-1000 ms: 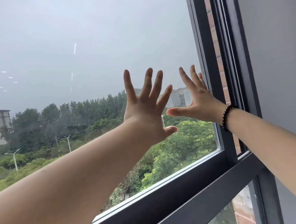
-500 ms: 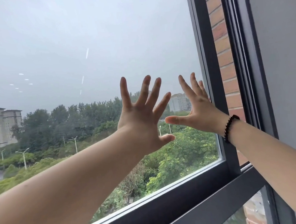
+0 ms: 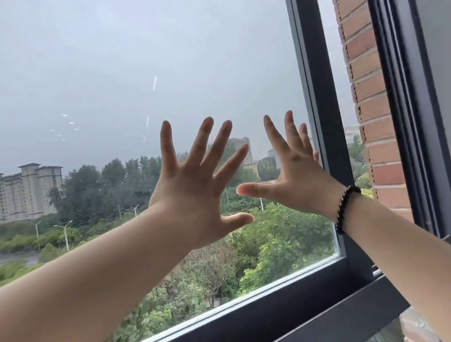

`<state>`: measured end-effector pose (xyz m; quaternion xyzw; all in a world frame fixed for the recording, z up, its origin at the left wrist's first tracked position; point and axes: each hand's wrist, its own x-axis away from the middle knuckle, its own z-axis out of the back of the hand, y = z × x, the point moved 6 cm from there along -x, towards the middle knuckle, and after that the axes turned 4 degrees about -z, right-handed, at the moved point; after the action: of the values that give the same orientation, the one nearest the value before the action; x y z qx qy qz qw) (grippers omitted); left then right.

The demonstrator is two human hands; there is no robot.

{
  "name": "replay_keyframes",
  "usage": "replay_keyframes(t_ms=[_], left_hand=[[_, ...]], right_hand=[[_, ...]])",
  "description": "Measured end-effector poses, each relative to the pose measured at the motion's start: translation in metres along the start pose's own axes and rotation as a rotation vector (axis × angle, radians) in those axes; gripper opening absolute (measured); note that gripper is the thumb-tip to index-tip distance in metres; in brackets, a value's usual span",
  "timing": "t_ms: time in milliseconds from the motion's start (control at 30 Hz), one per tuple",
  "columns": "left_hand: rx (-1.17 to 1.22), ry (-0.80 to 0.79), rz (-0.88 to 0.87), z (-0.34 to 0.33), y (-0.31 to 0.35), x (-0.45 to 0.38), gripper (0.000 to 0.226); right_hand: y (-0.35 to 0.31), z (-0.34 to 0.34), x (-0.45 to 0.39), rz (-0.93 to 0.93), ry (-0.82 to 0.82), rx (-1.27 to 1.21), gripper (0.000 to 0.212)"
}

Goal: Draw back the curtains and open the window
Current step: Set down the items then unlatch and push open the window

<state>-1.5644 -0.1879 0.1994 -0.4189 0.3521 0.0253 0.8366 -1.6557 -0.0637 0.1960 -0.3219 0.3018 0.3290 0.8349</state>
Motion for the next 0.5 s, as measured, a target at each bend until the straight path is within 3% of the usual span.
replay_keyframes(t_ms=[233,500], left_hand=[[-0.004,-0.015,0.020,-0.001,-0.030,0.033,0.102],[0.020,0.123,0.031,0.002,-0.067,0.075,0.100]], right_hand=[[-0.042,-0.014,0.010,0.032,0.009,0.026,0.122],[-0.091,-0.029,0.019,0.061,0.011,0.029,0.121]])
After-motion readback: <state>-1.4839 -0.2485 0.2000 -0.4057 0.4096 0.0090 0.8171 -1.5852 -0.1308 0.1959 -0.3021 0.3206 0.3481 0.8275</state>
